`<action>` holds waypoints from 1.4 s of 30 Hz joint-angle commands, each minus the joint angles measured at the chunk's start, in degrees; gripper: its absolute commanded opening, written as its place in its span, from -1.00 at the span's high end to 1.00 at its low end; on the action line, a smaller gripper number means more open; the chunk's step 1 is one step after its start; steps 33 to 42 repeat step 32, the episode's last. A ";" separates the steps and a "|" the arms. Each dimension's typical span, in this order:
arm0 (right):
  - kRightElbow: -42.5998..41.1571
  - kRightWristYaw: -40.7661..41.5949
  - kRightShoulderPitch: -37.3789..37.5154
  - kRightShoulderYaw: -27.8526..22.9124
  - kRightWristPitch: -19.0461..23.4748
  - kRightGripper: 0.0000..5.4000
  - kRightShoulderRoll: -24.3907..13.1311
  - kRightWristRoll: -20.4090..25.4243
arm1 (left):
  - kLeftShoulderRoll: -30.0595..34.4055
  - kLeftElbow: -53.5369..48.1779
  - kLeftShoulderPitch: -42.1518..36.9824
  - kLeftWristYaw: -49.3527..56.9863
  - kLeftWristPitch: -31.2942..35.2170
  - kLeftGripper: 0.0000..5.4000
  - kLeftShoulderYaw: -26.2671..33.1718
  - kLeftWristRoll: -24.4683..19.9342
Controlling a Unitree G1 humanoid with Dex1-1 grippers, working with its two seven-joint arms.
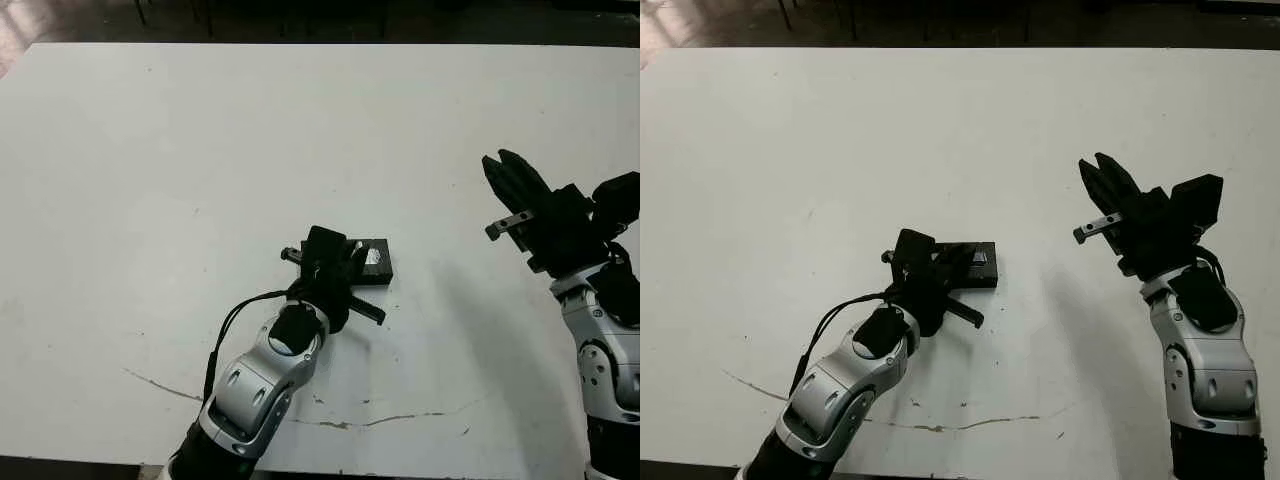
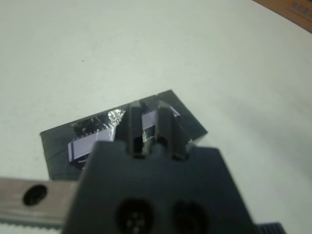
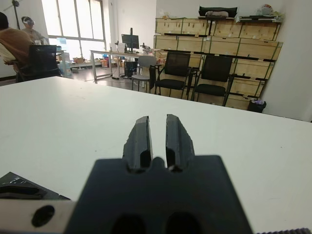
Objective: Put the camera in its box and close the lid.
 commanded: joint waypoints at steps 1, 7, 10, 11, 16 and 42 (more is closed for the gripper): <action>-0.31 0.19 1.03 -0.06 0.74 1.00 -0.64 -0.04 | 0.76 -0.49 4.57 -1.51 5.14 0.99 1.22 -1.54; -2.34 0.12 1.37 -0.83 1.05 1.00 -0.77 0.82 | 6.69 -12.55 7.03 -6.31 -3.84 0.99 7.60 -1.70; -3.34 -0.49 1.39 -1.21 1.24 1.00 -0.65 0.81 | 9.18 -16.11 7.87 -6.66 -9.45 0.99 12.90 -0.95; -3.96 -0.82 1.58 -1.23 1.42 1.00 -0.59 0.69 | 9.89 -16.83 8.00 -6.86 -11.59 0.99 14.89 -0.93; -5.79 -1.38 2.50 -1.19 0.37 1.00 -0.20 0.36 | 12.36 -17.17 8.72 -9.16 -22.76 0.99 26.37 -3.64; -2.50 -6.55 -0.96 4.50 6.24 1.00 3.70 -1.96 | 9.99 -2.90 -0.04 -5.38 -33.47 0.99 35.96 -7.26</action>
